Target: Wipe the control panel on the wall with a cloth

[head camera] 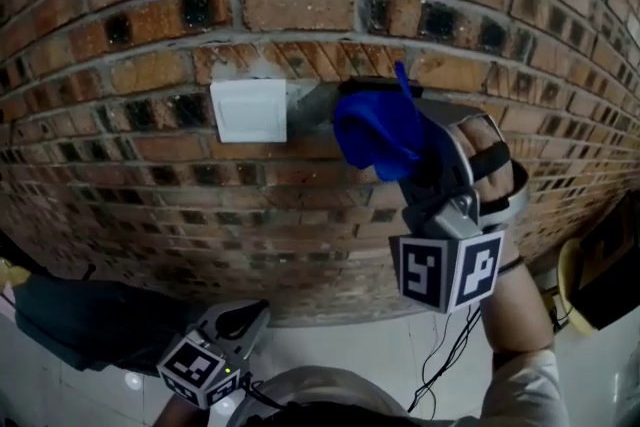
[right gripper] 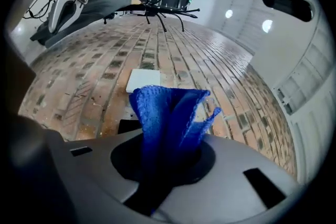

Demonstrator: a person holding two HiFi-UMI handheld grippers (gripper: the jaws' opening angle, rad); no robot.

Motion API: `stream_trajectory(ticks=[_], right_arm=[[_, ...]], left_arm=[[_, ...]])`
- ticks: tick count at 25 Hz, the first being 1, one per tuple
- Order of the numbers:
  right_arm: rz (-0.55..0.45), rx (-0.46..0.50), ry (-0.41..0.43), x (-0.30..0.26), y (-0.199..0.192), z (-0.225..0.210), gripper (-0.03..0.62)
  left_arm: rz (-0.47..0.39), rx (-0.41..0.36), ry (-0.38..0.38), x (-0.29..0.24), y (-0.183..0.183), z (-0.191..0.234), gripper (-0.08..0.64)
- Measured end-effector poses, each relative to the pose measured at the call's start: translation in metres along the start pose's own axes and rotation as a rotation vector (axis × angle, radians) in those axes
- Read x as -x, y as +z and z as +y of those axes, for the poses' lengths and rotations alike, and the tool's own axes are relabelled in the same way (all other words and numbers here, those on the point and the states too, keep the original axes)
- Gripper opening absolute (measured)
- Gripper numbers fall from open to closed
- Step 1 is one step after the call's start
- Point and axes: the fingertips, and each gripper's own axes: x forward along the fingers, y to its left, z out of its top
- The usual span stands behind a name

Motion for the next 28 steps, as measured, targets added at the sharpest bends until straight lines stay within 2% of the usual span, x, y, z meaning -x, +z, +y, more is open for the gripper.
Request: stream_trajectory(ticks=[7,14,22,25,28], right_arm=[[0.022,0.035,0.034,-0.016,-0.006,0.018,0.086],[0.035,-0.003,0.070,-0.007,-0.009,0.063,0.086],[0.046,0.005,0.214,-0.006,-0.014,0.131,0.087],[0.024,-0.016,0.205,0.002,-0.008,0.117,0.087],[-0.016,-0.035,0.112,0.013,0.006,0.068,0.087]], left_arm=[[0.009,0.029,0.059,0.009,-0.008,0.012,-0.008],[0.020,0.036,0.068,0.009,-0.011,0.013,-0.008],[0.029,0.020,0.061,0.010,-0.015,0.010,-0.008],[0.021,0.034,0.065,0.011,-0.015,0.008,-0.008],[0.016,0.047,0.066,0.013,-0.015,0.008,-0.008]])
